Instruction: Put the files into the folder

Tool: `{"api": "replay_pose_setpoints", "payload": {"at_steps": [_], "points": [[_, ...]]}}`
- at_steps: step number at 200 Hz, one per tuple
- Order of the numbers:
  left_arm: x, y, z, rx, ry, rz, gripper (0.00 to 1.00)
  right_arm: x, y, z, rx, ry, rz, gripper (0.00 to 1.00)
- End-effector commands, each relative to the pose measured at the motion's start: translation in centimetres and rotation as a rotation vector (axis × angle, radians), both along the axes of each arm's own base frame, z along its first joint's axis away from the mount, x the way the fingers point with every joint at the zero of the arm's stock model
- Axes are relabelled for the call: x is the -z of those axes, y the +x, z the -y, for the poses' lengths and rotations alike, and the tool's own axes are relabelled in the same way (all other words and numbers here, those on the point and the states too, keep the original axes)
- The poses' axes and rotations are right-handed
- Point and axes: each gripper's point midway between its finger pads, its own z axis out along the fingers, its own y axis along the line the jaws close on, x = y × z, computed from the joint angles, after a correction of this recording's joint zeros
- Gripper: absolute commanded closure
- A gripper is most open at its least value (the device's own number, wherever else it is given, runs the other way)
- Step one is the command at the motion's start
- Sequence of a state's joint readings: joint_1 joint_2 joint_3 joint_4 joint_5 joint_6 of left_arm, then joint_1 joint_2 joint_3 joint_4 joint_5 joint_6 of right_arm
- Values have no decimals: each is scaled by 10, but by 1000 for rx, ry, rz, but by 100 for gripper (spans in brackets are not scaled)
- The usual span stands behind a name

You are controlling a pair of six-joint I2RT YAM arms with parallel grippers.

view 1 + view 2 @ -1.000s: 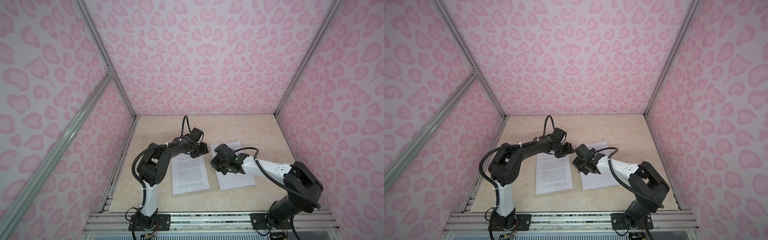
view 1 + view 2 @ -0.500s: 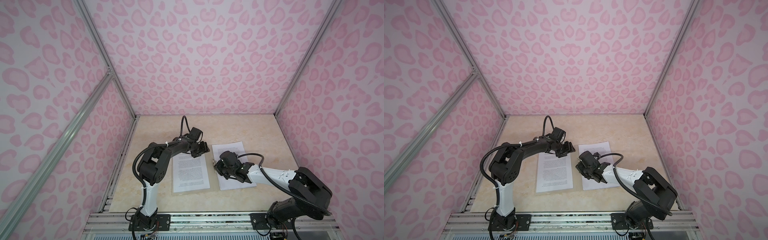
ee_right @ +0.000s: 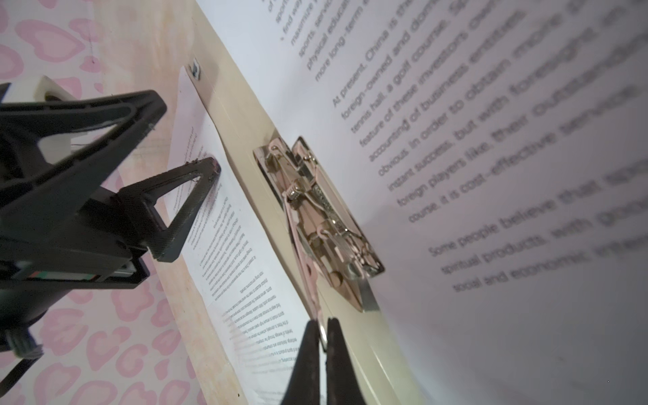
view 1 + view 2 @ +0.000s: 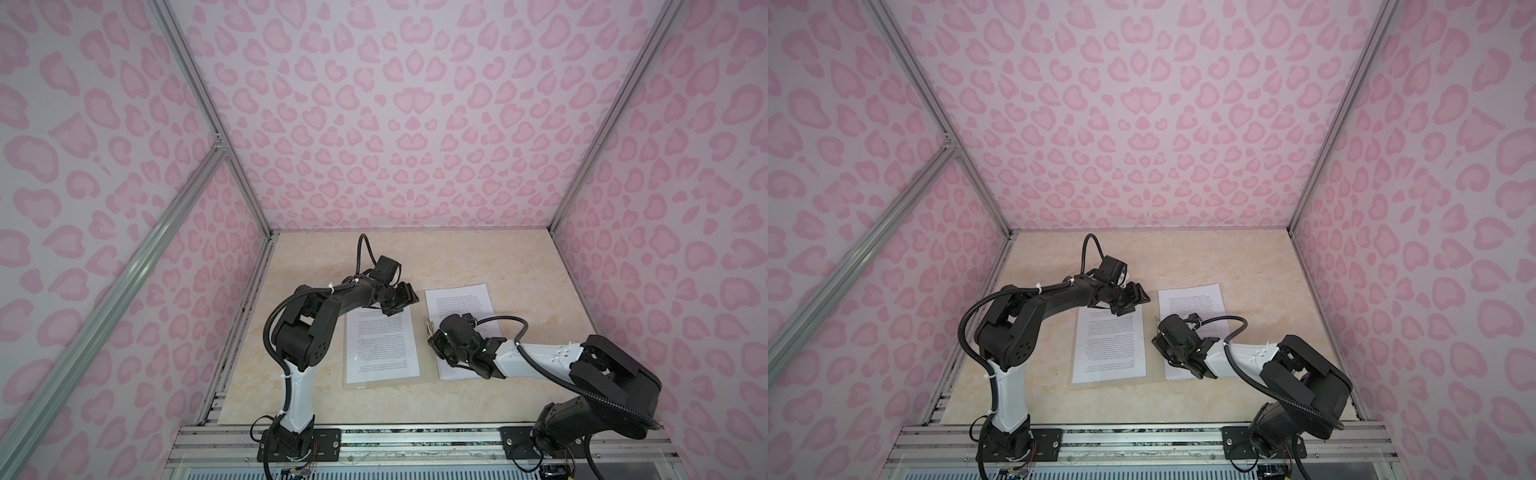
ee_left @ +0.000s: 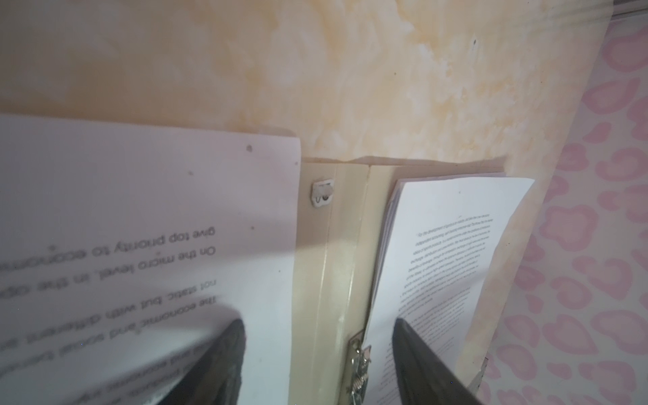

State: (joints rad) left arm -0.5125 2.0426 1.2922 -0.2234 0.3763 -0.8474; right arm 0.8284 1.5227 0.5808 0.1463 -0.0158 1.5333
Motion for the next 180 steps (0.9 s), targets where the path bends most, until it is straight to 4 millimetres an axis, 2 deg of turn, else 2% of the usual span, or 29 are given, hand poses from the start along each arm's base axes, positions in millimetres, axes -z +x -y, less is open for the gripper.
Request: {"api": "replay_pose_setpoints", "payload": {"at_steps": [1, 39, 61, 98, 112, 128, 148, 180], "points": [[49, -27, -60, -79, 300, -116, 31, 52, -44, 53, 29, -254, -204, 100], [44, -25, -56, -74, 274, -106, 34, 68, -54, 59, 33, -292, -246, 100], [45, -26, -57, -77, 276, -108, 34, 70, -58, 67, 47, -319, -250, 100], [43, -25, -52, -66, 251, -106, 35, 74, -61, 68, 24, -358, -285, 100], [33, -24, -45, -29, 249, -71, 38, 74, -59, 65, 17, -345, -272, 100], [15, -27, -28, 39, 246, -18, 41, 73, -57, 65, 15, -344, -263, 100], [-2, -40, -2, 140, 220, 12, 53, 74, -56, 62, 0, -327, -262, 100], [-3, -64, 10, 203, 213, 3, 56, 78, -52, 55, -38, -279, -243, 100]]}}
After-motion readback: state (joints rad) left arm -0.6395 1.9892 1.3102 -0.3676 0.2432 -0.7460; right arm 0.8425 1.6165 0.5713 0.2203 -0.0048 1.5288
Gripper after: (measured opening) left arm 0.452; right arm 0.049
